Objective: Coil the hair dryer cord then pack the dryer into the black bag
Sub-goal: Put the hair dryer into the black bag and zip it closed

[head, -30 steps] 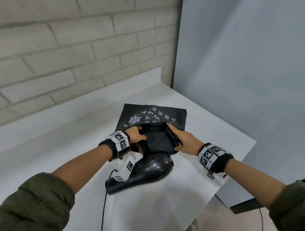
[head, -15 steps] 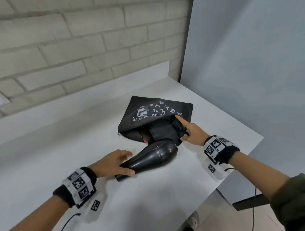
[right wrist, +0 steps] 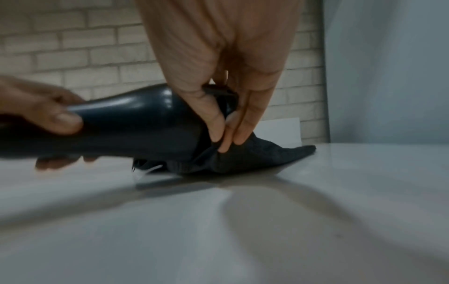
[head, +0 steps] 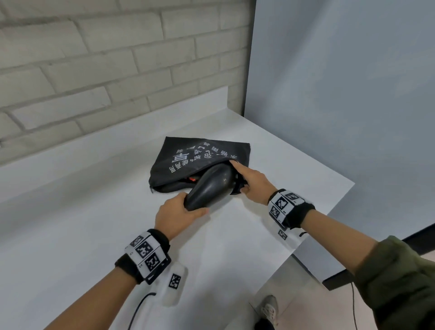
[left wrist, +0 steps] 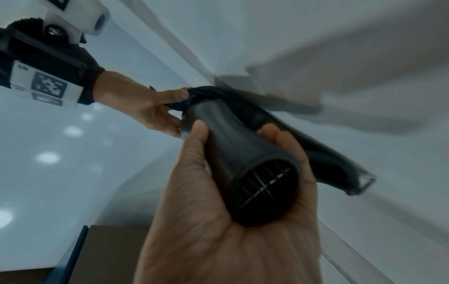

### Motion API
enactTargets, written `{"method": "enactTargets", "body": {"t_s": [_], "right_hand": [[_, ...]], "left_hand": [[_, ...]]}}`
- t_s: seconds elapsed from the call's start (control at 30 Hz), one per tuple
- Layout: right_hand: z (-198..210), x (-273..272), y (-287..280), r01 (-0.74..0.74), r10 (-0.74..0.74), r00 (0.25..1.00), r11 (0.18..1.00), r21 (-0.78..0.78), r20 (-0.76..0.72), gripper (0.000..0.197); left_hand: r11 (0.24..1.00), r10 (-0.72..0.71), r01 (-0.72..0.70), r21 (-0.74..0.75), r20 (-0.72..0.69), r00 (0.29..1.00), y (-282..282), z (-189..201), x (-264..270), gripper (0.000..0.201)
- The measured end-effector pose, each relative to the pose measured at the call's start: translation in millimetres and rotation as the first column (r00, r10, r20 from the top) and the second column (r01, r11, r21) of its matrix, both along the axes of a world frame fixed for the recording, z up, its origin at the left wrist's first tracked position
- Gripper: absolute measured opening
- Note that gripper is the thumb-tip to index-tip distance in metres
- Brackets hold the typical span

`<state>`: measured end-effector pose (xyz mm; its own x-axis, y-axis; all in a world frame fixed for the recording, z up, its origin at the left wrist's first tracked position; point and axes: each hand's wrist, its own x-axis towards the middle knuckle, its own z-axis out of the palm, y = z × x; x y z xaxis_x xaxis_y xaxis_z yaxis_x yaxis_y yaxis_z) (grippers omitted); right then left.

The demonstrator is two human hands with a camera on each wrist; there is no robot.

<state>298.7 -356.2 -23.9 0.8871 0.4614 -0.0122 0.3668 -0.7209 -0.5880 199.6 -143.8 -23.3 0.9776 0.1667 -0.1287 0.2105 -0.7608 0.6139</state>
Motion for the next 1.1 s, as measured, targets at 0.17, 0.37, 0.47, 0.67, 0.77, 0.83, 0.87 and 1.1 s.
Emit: {"method": "enactTargets", "body": {"t_s": [0.17,0.37,0.47,0.67,0.77,0.83,0.87,1.1], "right_hand": [[5,-5,16,-0.040,0.040,0.999,0.999,-0.011,0.032,0.081],[4,-5,22,-0.109,0.110,0.993,0.994,-0.025,0.038,0.081],[2,4,11,-0.044,0.044,0.999,0.999,0.032,-0.001,0.079],[-8,15,-4,-0.016,0.017,0.999,1.000,0.026,-0.038,0.079],[-10,17,-7,-0.022,0.024,0.999,0.999,0.031,-0.039,0.078],[-11,18,-10,-0.033,0.034,0.998,0.999,0.036,-0.044,0.078],[-12,18,-11,-0.037,0.038,0.998,0.999,0.037,-0.045,0.077],[-10,25,-17,-0.094,0.094,0.996,0.994,-0.058,-0.004,0.078]], "left_hand": [[0.992,0.121,-0.121,0.017,0.011,0.993,-33,-3,28,0.052],[0.902,0.227,-0.200,-0.382,0.024,0.974,-60,-7,63,0.063],[0.890,-0.072,0.057,-0.451,-0.017,0.997,-51,-10,64,0.078],[0.860,-0.459,0.469,0.199,-0.101,0.883,-16,-25,71,0.126],[0.705,-0.508,0.512,0.490,-0.154,0.847,-9,-31,78,0.130],[0.592,-0.559,0.534,0.603,-0.170,0.812,-10,-29,81,0.129],[0.552,-0.574,0.533,0.641,-0.172,0.801,-11,-28,84,0.130],[0.741,-0.382,0.352,0.572,-0.072,0.921,-36,-26,109,0.088]]}}
